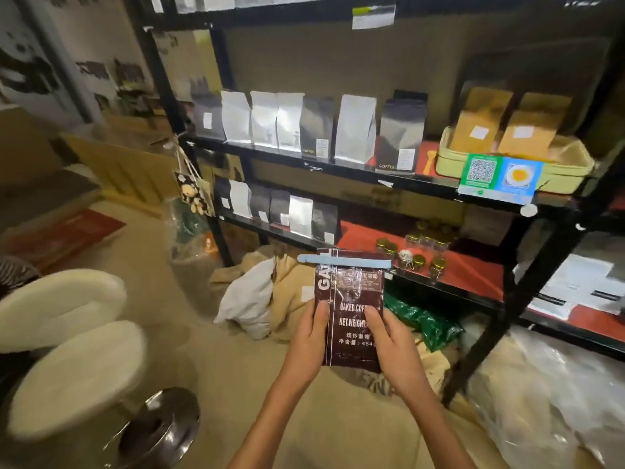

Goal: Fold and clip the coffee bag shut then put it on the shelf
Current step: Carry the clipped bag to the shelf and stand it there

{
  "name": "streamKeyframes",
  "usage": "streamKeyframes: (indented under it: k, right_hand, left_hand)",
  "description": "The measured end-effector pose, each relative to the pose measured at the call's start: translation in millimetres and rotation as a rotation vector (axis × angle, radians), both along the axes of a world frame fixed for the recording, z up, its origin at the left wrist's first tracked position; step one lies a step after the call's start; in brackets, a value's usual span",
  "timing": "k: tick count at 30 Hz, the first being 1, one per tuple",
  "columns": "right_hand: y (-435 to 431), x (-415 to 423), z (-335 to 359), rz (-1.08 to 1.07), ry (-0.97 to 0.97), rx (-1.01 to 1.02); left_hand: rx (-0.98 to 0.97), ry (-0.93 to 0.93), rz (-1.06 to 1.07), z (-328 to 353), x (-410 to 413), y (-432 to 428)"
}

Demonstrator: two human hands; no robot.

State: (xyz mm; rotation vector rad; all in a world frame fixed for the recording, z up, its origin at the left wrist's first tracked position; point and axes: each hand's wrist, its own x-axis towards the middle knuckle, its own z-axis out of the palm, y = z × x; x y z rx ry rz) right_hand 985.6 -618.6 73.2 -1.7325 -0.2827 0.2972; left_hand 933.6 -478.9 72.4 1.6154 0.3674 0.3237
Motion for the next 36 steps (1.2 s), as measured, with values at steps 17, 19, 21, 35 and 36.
streamKeyframes:
  k: [17,19,21,35,36]
  right_hand:
    - [125.8,319.1,-52.2,-0.106,0.230,0.063]
    - [140.8,342.9,-62.5,-0.128,0.205,0.022]
    - [158.3,365.0,-80.5,-0.181,0.179,-0.004]
    - [192.3,488.9,-266.0,-0.379,-0.021,0.044]
    - [192.6,491.3,-277.4,-0.379,-0.029,0.047]
  left_hand:
    - [0.178,0.174,-0.399,-64.2,336.5,163.5]
    - [0.249,0.175,-0.444,-74.6,361.1,185.0]
    - [0.336,0.180,-0.554,-88.1,386.7,210.2]
    - [1.235,-0.174,-0.573,-190.5,584.1,308.6]
    - [1.241,-0.187,-0.552,-196.1,588.4,308.1]
